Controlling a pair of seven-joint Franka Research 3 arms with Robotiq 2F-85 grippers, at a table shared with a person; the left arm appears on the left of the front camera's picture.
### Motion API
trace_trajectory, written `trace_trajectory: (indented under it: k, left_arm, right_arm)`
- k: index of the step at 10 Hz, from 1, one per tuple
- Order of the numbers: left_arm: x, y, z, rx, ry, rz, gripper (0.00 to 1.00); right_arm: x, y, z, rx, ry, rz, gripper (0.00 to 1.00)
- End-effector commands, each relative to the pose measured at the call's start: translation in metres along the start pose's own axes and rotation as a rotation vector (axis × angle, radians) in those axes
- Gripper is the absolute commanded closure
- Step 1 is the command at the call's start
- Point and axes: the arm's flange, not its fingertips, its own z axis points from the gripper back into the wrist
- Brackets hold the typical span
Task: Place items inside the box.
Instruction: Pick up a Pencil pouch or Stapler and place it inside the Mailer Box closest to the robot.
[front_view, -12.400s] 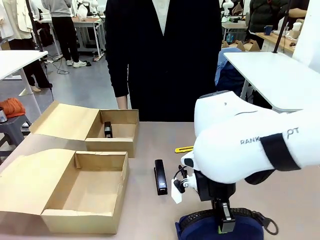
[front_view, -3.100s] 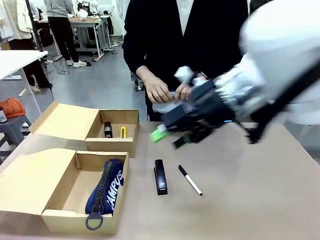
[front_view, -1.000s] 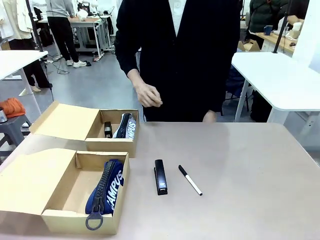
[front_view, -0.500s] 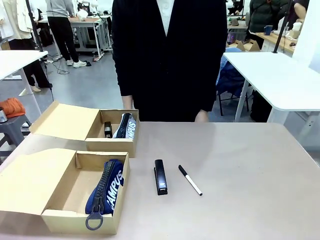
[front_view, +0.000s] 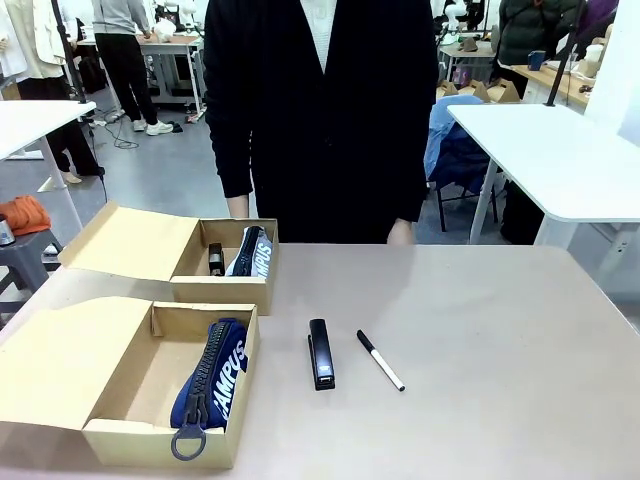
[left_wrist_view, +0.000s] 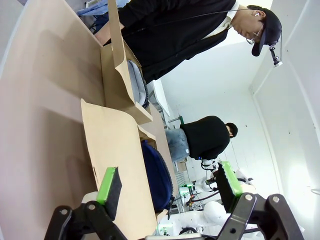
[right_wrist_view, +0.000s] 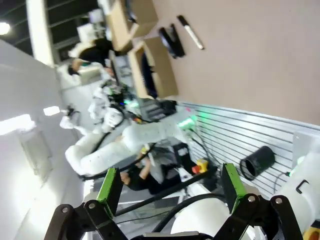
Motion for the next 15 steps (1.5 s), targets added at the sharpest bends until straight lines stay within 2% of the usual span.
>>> trace_trajectory:
  k: [1,2,3,4,5,6,7,8,9,10,11,12,13,15]
  left_arm:
    - [-0.002,-0.002,-0.004,-0.019,-0.018,-0.022,0.04]
    - [-0.002,-0.002,-0.004,-0.019,-0.018,-0.022,0.04]
    - [-0.002,-0.002,-0.004,-0.019,-0.018,-0.022,0.04]
    - [-0.002,-0.002,-0.004,-0.019,-0.018,-0.022,0.04]
    - [-0.002,-0.002,-0.004,-0.019,-0.018,-0.022,0.04]
    - [-0.002,-0.002,-0.004,-0.019,-0.018,-0.022,0.04]
    - [-0.002,-0.002,-0.004,-0.019,-0.018,-0.022,0.04]
    - [-0.002,-0.002,-0.004,-0.019,-0.018,-0.022,0.04]
    - [-0.002,-0.002,-0.004,-0.019,-0.018,-0.022,0.04]
    - [-0.002,-0.002,-0.004,-0.019,-0.018,-0.022,0.04]
    - [-0.002,-0.002,-0.004,-0.019,-0.018,-0.022,0.04]
    - [-0.002,-0.002,-0.004,-0.019,-0.018,-0.022,0.04]
    - [-0.002,-0.002,-0.004,-0.019,-0.018,-0.022,0.04]
    - [-0.002,-0.002,-0.004,-0.019,-0.018,-0.022,0.04]
  right_arm:
    - [0.027,0.068,-0.043,-0.300,0.101,0.028,0.00]
    - [0.042,0.109,-0.080,-0.480,0.171,0.042,0.00]
    - [0.055,0.133,-0.118,-0.678,0.216,-0.005,0.00]
    - [0.060,0.147,-0.152,-0.879,0.246,-0.001,0.00]
    - [0.045,0.144,-0.164,-1.172,0.302,0.085,0.00]
    - [0.037,0.141,-0.147,-0.599,0.166,0.004,0.00]
    - [0.037,0.141,-0.147,-0.599,0.166,0.004,0.00]
    - [0.038,0.157,-0.185,-0.771,0.216,0.015,0.00]
    - [0.034,0.162,-0.198,-0.864,0.199,0.029,0.00]
    - [0.042,0.172,-0.221,-0.887,0.166,0.051,0.00]
    - [0.055,0.181,-0.243,-0.943,0.204,0.081,0.00]
    - [0.065,0.187,-0.264,-1.128,0.299,0.061,0.00]
    - [0.067,0.195,-0.280,-1.238,0.349,0.101,0.00]
    - [0.067,0.213,-0.332,-1.271,0.457,0.303,0.00]
